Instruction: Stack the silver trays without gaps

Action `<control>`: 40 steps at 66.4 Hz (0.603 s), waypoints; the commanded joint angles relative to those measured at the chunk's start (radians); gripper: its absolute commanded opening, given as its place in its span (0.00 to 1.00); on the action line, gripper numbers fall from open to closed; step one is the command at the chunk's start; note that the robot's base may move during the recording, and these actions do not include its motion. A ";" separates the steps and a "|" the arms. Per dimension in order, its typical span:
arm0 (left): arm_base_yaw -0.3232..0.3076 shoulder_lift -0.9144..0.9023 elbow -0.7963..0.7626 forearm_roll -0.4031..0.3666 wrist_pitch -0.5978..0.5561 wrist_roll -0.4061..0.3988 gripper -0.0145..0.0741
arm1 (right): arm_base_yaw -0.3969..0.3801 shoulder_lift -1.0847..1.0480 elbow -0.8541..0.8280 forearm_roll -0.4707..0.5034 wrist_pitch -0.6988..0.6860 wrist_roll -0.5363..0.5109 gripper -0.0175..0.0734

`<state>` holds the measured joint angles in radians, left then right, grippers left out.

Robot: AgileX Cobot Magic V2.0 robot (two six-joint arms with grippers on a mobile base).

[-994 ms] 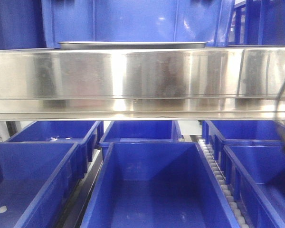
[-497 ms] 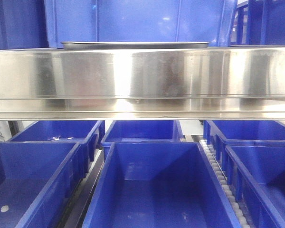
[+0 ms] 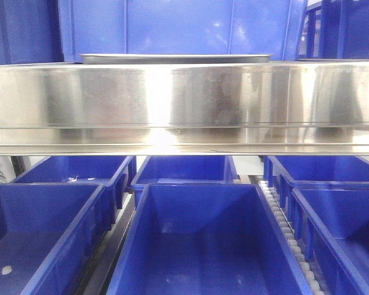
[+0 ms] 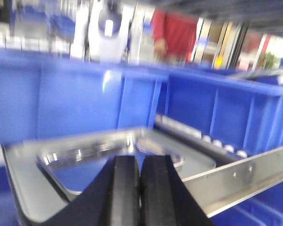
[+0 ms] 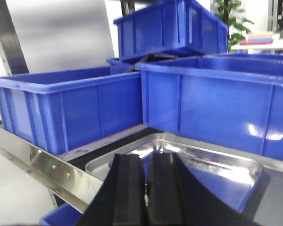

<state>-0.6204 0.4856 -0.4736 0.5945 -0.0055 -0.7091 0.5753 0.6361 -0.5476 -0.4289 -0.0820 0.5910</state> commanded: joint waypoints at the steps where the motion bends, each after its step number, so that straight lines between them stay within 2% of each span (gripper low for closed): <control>1: -0.007 -0.084 0.035 0.019 -0.011 0.001 0.15 | 0.003 -0.057 0.012 -0.015 -0.029 -0.009 0.17; 17: -0.007 -0.221 0.048 0.019 0.005 0.001 0.15 | 0.003 -0.140 0.012 -0.015 -0.024 -0.009 0.17; 40: -0.007 -0.237 0.048 0.019 0.005 0.001 0.15 | 0.003 -0.140 0.012 -0.015 -0.029 -0.009 0.17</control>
<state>-0.6204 0.2541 -0.4262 0.6097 0.0155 -0.7091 0.5753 0.5019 -0.5377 -0.4312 -0.0899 0.5891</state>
